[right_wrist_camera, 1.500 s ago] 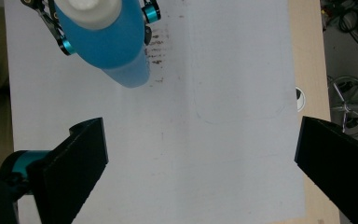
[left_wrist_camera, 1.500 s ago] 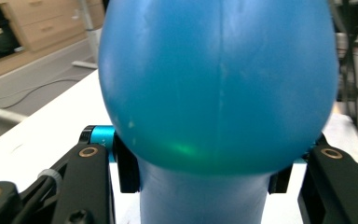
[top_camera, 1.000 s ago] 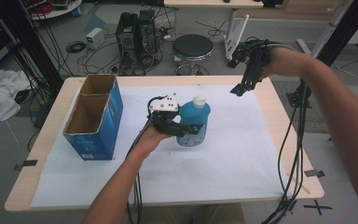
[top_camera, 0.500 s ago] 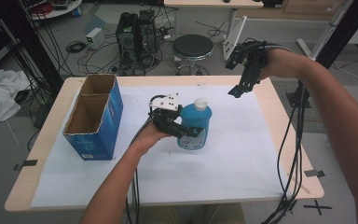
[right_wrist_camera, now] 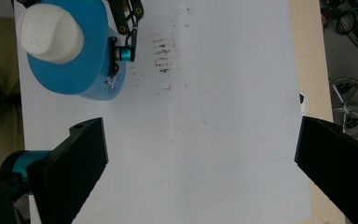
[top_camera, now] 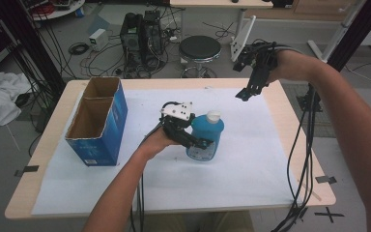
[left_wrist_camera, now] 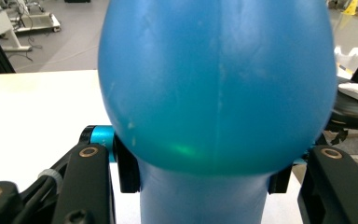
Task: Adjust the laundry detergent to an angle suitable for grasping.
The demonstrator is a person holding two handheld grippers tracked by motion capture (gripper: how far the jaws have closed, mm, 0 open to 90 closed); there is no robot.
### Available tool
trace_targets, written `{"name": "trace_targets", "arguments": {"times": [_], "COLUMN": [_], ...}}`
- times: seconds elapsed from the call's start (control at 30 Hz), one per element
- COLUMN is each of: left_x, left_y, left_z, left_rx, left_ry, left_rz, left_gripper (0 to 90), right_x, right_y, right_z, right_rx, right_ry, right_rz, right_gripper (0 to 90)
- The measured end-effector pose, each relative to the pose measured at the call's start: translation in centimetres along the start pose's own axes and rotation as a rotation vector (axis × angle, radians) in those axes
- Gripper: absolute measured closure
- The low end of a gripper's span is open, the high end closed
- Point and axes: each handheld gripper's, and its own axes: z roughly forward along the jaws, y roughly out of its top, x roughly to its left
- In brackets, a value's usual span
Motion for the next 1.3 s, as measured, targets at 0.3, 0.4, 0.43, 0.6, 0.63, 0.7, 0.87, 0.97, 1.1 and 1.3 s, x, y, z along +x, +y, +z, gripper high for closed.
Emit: {"name": "trace_targets", "arguments": {"times": [0.3, 0.4, 0.43, 0.6, 0.63, 0.7, 0.87, 0.97, 1.1, 1.3], "left_x": [0.1, 0.2, 0.0, 0.3, 0.2, 0.6, 0.6, 0.4, 0.7, 0.6], "left_y": [-0.2, -0.2, -0.3, -0.4, -0.5, -0.7, -1.1, -1.1, -1.3, -1.7], "left_z": [1.0, 1.2, 1.6, 2.0, 2.3, 2.5, 3.4, 3.7, 3.7, 3.5], "left_rx": [0.05, 0.075, 0.036, 0.066, 0.051, 0.088, 0.089, 0.08, 0.113, 0.067], "left_ry": [-0.041, -0.053, -0.05, -0.07, -0.075, -0.079, -0.113, -0.114, -0.113, -0.088], "left_rz": [0.041, 0.07, 0.03, 0.059, 0.034, 0.058, 0.049, 0.032, 0.057, 0.009], "left_gripper": [44.0, 44.0, 43.9, 44.0, 44.0, 44.0, 44.0, 44.0, 44.0, 44.0], "right_x": [0.0, 0.0, 0.0, 0.0, 0.0, 0.0, 0.1, 0.1, 0.1, 0.1], "right_y": [0.0, 0.0, 0.0, -0.1, -0.2, -0.2, -0.4, -0.4, -0.5, -0.7], "right_z": [0.0, 0.0, 0.0, 0.0, -0.1, -0.1, -0.1, -0.2, -0.2, -0.2], "right_rx": [-0.001, -0.001, -0.003, 0.001, 0.0, 0.0, 0.0, 0.001, -0.004, -0.003], "right_ry": [0.001, 0.001, -0.001, 0.0, -0.002, -0.006, -0.004, -0.004, -0.005, -0.007], "right_rz": [0.003, -0.001, 0.0, 0.0, 0.004, 0.015, 0.016, 0.014, 0.006, 0.013], "right_gripper": [1.4, 1.4, 1.4, 1.4, 1.4, 1.4, 1.4, 1.4, 1.4, 1.4]}}
